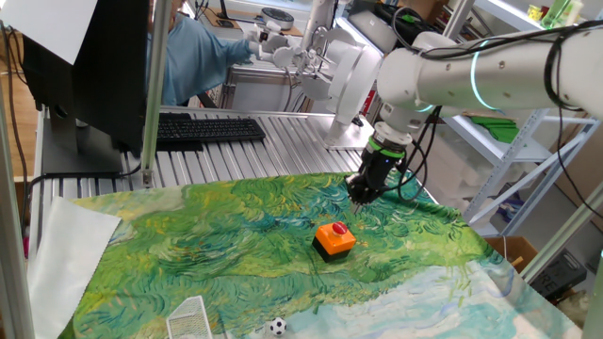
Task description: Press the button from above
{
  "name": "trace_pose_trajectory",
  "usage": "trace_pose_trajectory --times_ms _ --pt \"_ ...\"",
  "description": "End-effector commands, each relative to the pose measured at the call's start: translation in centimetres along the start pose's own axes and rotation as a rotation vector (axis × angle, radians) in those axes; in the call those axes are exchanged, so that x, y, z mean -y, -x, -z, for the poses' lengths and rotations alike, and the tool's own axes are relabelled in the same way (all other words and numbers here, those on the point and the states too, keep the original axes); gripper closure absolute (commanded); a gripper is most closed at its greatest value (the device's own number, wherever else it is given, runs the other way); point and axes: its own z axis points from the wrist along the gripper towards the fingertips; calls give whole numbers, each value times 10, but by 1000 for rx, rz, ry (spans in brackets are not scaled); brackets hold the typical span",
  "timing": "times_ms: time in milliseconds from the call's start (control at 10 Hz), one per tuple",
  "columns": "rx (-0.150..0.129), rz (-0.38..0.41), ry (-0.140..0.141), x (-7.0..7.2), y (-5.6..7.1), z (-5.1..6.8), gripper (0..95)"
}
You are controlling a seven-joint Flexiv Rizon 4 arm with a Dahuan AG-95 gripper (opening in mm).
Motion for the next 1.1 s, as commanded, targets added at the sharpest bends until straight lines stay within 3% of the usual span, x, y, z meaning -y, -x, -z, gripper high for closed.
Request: trace_pose_trajectory --times_ms 100,400,700,1100 --pt "3 -3 -1 0 0 0 950" --pt "5 -8 -4 0 0 1 950" --pt "-6 -2 -2 1 -2 13 950" --pt "1 -11 -4 -2 -4 9 950"
